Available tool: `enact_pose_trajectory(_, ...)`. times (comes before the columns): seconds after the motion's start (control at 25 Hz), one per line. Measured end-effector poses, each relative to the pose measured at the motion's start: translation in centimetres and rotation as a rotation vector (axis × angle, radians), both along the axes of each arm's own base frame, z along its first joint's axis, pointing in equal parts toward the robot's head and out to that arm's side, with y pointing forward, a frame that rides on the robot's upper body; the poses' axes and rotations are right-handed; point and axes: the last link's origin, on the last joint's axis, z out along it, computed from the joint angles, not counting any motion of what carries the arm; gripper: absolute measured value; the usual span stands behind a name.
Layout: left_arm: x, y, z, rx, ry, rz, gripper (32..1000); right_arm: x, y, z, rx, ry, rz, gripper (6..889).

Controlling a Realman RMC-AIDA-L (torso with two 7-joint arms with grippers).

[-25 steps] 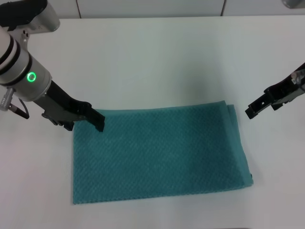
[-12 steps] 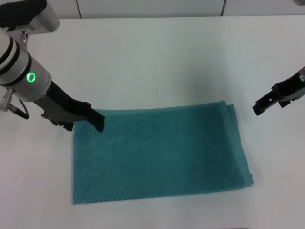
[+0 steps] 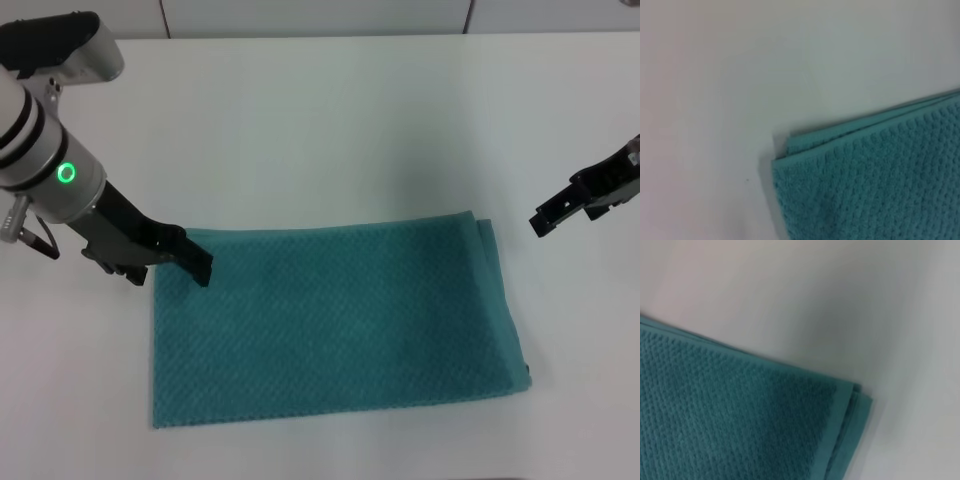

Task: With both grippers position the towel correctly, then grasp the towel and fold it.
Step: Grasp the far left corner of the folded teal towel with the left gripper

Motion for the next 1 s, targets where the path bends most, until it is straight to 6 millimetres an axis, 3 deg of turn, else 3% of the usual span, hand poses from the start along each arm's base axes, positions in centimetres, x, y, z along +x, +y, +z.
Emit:
enact_pose_trajectory(0.44,-1.3,0.4,-1.6,0.001,0.026,0.028,892,-0.1,0.1,0.0,0.002,0.0,0.007,852)
enact_pose_trajectory(1.0,-2.1,0.6,-1.9,0.019,0.049,0.028,892,-0.1,0.2,-0.1,0.003,0.001,0.01,852)
